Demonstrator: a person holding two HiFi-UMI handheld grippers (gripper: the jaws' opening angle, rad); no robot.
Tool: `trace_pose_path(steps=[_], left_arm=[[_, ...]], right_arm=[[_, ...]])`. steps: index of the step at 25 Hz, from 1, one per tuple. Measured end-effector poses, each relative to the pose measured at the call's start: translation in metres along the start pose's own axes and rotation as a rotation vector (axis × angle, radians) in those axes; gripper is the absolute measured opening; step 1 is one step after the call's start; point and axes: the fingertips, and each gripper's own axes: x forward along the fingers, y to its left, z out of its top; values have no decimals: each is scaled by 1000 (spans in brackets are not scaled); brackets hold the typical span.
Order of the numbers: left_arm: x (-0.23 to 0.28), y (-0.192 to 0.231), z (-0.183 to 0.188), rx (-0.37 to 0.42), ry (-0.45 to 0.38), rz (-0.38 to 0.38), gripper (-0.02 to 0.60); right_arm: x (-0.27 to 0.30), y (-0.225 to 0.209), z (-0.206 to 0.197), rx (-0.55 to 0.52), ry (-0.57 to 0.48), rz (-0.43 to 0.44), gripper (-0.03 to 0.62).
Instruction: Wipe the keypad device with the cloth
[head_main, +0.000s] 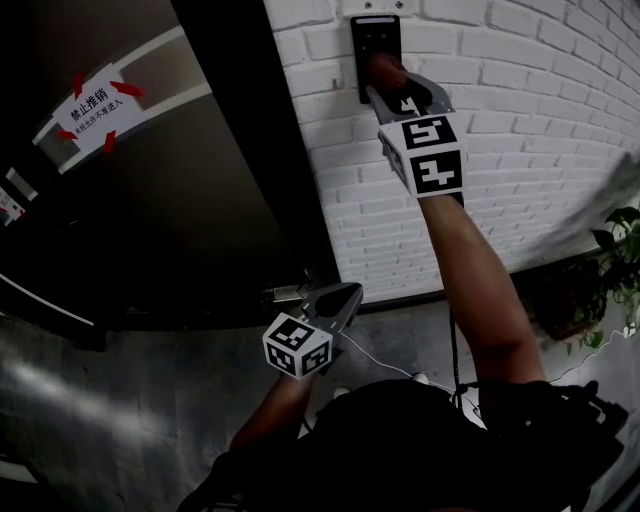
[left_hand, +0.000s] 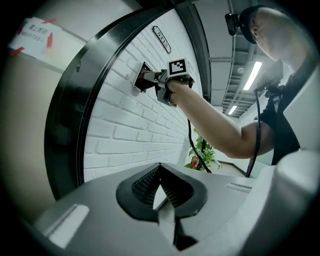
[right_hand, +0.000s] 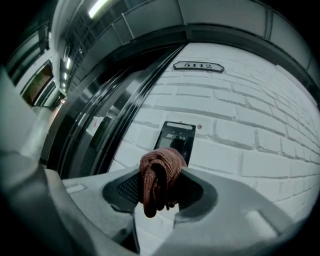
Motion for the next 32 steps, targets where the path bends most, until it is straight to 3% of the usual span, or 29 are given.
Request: trace_pose_path(steps=[32], left_arm=[[-7,-7,-7,7,22,-40,17]], right_arm=[[-10,25,-65,15,135,13,149]])
